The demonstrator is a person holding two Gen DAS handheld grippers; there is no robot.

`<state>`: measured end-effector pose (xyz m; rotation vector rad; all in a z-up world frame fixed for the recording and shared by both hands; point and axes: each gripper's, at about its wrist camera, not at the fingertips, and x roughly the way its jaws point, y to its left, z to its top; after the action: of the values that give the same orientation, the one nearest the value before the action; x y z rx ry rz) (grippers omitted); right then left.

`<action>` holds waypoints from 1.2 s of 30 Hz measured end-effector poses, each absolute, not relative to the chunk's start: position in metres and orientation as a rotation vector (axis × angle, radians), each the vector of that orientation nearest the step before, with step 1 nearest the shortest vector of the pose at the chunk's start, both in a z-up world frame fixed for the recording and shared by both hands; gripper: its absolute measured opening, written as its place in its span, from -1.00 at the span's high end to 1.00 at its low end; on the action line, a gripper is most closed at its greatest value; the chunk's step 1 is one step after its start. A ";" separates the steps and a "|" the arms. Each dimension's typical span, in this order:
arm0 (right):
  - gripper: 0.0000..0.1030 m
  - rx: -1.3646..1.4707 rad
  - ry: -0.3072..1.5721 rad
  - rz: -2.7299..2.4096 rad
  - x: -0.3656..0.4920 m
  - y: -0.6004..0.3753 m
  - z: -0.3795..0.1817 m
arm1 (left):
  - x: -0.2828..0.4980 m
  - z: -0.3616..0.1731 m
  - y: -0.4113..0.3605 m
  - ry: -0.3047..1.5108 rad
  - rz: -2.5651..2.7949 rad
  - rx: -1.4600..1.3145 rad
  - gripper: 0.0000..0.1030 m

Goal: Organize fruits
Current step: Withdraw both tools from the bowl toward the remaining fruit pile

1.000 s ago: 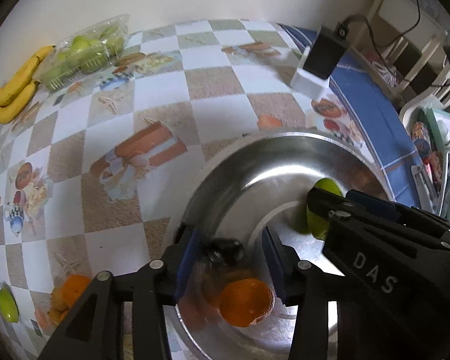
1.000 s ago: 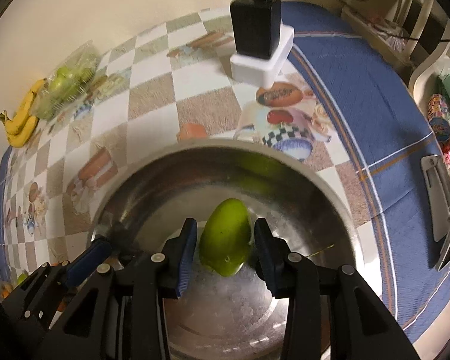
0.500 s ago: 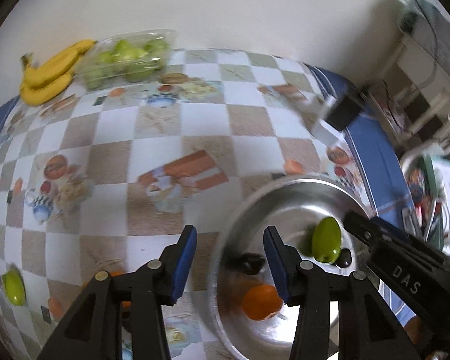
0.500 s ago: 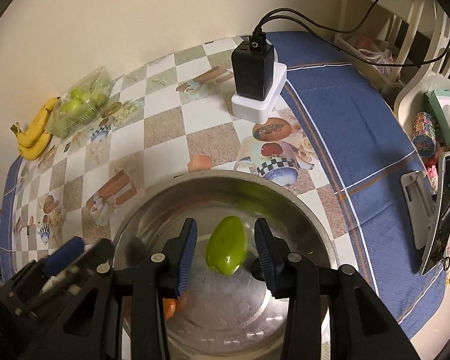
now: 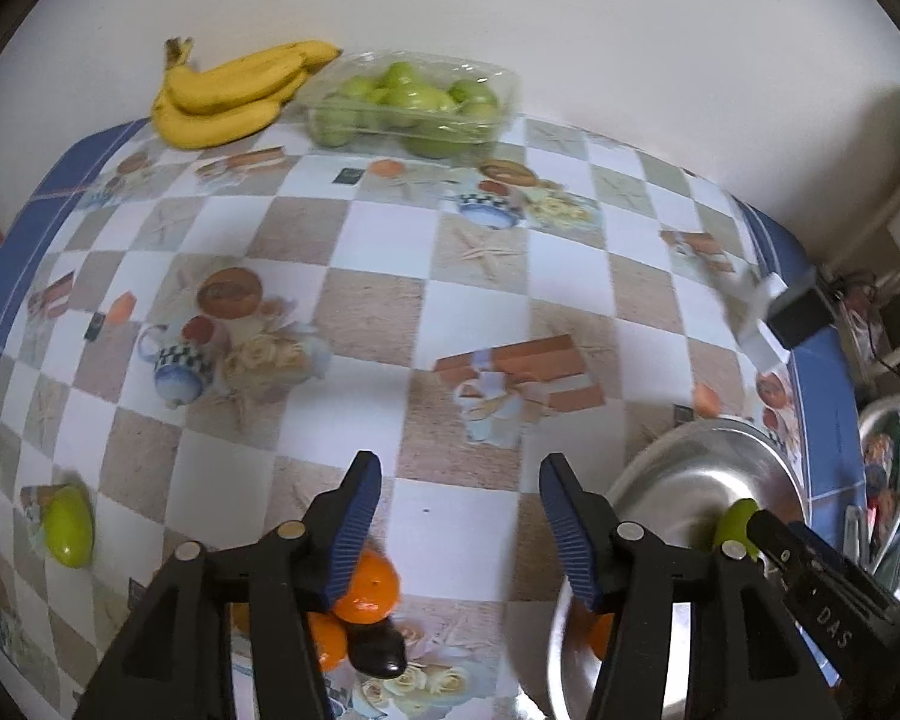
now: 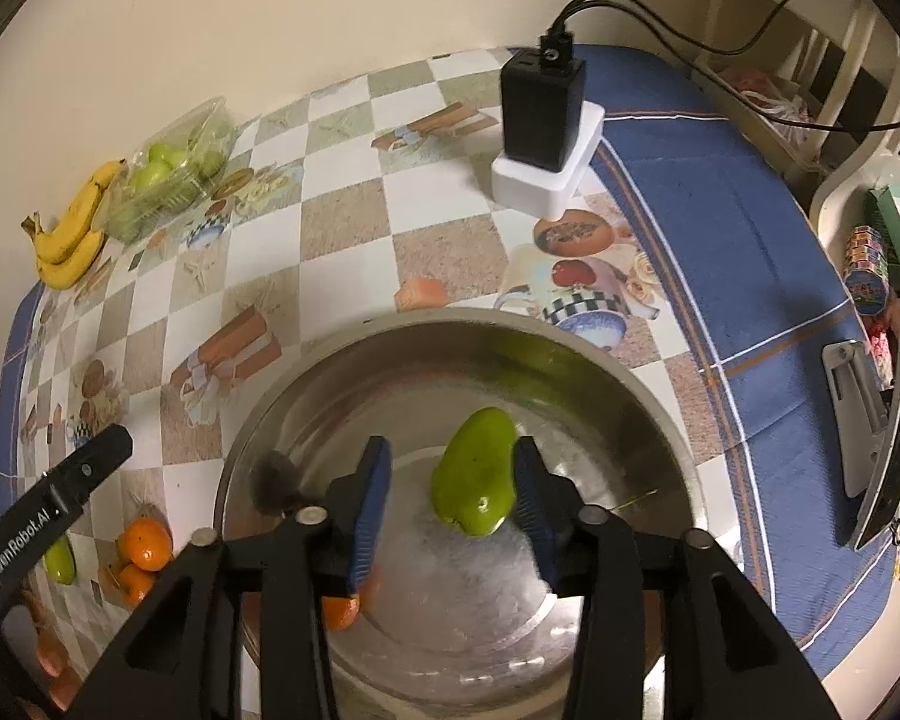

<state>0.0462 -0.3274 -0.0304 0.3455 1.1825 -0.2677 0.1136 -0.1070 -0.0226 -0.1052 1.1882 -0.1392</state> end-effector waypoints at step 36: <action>-1.00 0.303 1.157 -0.259 0.044 -0.311 -0.029 | 0.110 -0.023 -0.079 1.164 -0.047 -0.061 -1.00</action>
<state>0.0439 -0.3109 -0.0285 0.3027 1.1570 -0.2594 0.1103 -0.0794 -0.0232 -0.0613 1.1638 -0.0473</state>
